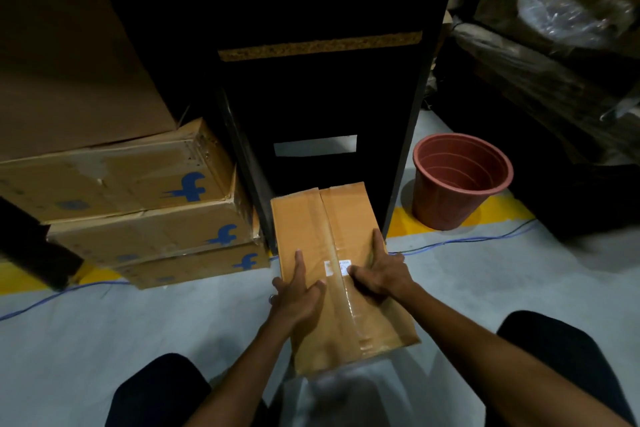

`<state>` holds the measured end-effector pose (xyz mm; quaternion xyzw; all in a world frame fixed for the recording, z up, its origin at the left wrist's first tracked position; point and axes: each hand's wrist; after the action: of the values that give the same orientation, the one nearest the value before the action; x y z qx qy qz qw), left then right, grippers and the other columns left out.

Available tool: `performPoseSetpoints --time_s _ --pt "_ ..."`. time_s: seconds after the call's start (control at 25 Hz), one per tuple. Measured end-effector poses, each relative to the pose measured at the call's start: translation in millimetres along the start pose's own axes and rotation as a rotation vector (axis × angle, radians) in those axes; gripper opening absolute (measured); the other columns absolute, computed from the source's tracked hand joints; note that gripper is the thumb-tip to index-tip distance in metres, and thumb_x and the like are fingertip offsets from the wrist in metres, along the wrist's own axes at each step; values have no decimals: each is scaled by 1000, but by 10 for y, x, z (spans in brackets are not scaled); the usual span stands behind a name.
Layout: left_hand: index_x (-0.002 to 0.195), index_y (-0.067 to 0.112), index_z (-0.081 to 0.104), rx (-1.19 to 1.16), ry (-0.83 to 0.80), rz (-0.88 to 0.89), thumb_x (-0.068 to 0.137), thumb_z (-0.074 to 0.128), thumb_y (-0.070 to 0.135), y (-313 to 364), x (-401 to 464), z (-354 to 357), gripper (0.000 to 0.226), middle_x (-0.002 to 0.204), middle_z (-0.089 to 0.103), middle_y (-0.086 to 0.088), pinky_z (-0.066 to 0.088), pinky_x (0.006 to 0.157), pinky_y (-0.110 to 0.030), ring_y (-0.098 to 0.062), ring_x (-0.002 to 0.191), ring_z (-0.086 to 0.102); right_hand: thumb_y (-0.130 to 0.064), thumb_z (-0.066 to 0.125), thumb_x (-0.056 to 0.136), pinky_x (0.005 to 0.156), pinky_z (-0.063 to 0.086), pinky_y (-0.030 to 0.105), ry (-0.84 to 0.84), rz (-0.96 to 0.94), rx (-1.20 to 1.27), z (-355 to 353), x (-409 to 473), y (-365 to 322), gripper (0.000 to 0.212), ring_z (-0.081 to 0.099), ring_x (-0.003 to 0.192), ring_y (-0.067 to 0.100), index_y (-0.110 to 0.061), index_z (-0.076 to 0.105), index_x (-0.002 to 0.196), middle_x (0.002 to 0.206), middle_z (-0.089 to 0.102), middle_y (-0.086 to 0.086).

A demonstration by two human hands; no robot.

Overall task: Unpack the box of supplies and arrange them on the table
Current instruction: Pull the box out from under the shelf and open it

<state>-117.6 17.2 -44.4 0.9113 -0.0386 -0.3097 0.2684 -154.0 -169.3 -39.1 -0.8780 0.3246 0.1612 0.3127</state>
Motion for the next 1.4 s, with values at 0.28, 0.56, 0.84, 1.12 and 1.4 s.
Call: performPoseSetpoints --time_s 0.28,0.56,0.84,1.12,1.4 --pt "144 51 -24 69 -82 36 90 40 69 -38 -109 128 87 159 0 -21 25 115 -56 -48 143 18 -65 65 78 100 43 38 -115 70 -53 -63 -180 232 124 52 119 36 -30 -32 147 143 29 28" --pt "138 46 -39 3 -60 -6 68 62 79 83 -151 194 127 158 -17 -20 25 114 -57 -49 145 9 -75 61 73 109 36 52 6 118 61 125 -130 68 125 37 131 44 -29 -28 149 150 20 24" --pt "142 49 -31 83 149 220 69 63 70 131 -241 150 121 159 -24 -9 27 112 -63 -47 147 4 -79 54 76 110 35 54 181 -123 128 32 -118 62 109 29 136 41 -30 -6 153 152 16 14" --pt "149 42 -23 289 351 541 91 47 52 13 -482 -139 91 162 -23 9 19 121 -42 -19 152 -8 -62 63 76 113 31 52 237 -281 94 14 -116 -9 100 20 141 39 -30 6 152 156 13 13" --pt "157 18 7 465 554 518 85 44 30 -218 -548 -515 82 165 0 -2 17 121 -41 -21 153 0 -41 60 68 105 42 44 276 -414 190 -56 -167 -172 94 35 130 33 -29 16 151 147 25 6"
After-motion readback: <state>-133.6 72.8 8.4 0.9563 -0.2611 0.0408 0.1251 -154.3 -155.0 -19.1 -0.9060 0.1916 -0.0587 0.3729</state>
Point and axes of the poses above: each hand's wrist, its own x-axis towards the middle knuckle, its own z-axis out of the palm, y = z × x
